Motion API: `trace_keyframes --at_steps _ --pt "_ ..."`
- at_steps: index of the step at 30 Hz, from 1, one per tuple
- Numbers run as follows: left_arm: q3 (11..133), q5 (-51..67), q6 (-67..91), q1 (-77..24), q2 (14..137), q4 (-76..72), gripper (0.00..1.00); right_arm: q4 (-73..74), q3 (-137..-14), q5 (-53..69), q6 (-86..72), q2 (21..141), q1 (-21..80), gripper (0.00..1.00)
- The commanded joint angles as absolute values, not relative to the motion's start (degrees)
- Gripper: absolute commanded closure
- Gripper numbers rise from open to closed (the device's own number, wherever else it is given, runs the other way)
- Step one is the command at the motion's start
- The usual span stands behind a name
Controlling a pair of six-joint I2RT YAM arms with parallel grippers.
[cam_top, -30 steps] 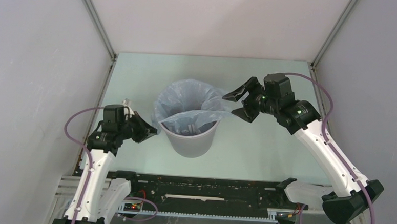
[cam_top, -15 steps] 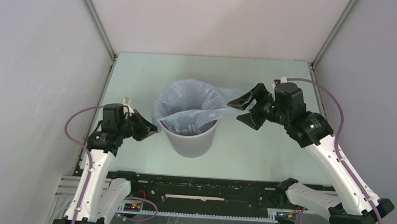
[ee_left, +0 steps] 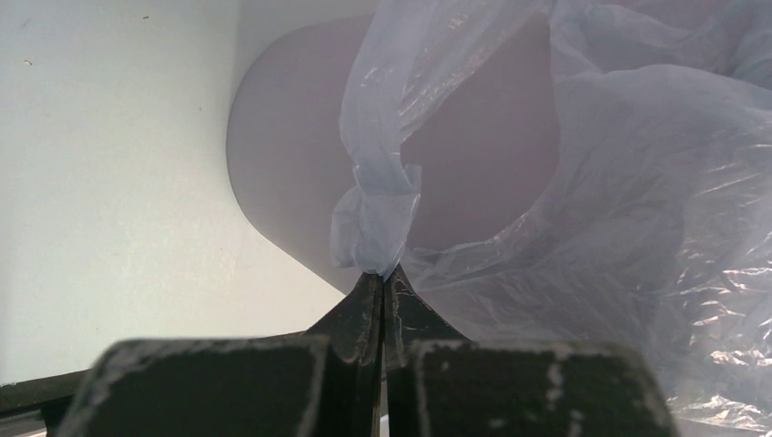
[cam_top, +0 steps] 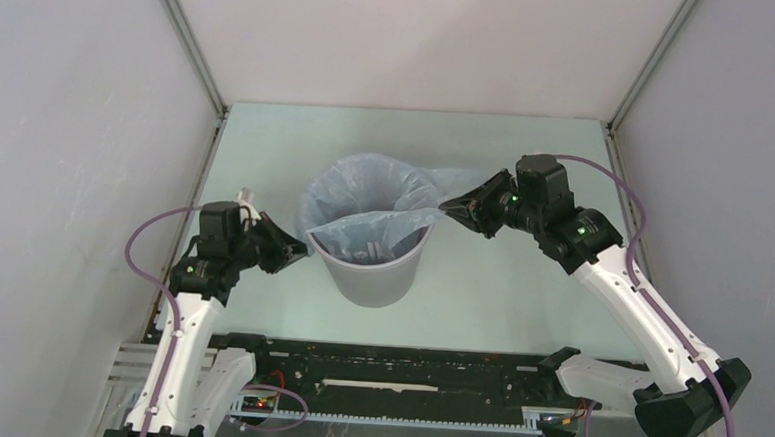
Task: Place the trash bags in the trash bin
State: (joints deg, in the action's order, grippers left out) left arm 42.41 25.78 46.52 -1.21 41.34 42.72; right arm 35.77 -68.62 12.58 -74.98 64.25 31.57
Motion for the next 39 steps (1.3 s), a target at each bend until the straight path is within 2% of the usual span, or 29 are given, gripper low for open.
trace_keyframes --at_steps 1,4,7,10,15,19,23,24,29,35,39 --pt "42.51 26.09 46.67 -1.41 40.55 42.68 1.00 37.11 -68.91 15.11 -73.99 61.50 30.47 0.88" --pt "43.32 26.23 46.39 -1.41 40.52 44.26 1.00 40.11 -68.91 24.26 -67.51 60.76 28.12 0.92" --pt "45.16 25.55 45.09 -1.41 39.16 48.79 1.00 37.65 -67.61 38.66 -57.57 60.63 25.28 0.92" --pt "45.74 24.29 43.57 -1.41 36.74 52.77 1.00 39.73 -67.01 47.50 -51.41 61.18 23.79 0.92" --pt "44.80 23.02 41.69 -1.41 34.88 57.09 1.00 40.38 -66.62 51.78 -46.74 59.08 23.11 0.94" --pt "45.08 21.20 40.74 -1.41 34.17 58.63 1.00 46.83 -65.99 51.83 -41.32 59.23 20.89 0.98" --pt "48.16 16.75 38.22 -1.41 34.25 63.17 1.00 46.87 -62.16 52.90 -38.32 58.92 18.49 0.97" --pt "48.97 15.62 37.63 -1.41 34.27 64.08 1.00 46.67 -61.55 52.88 -37.74 59.08 18.00 0.96" --pt "50.21 10.73 36.80 -1.41 34.06 67.41 1.00 44.70 -61.08 51.37 -35.34 61.50 16.61 0.80" --pt "46.17 10.66 38.40 -1.41 32.62 67.14 1.00 41.49 -61.06 52.69 -36.08 64.52 16.26 0.66" --pt "43.61 13.38 40.74 -1.41 30.61 65.65 1.00 40.72 -61.05 54.26 -36.11 65.98 16.26 0.62"
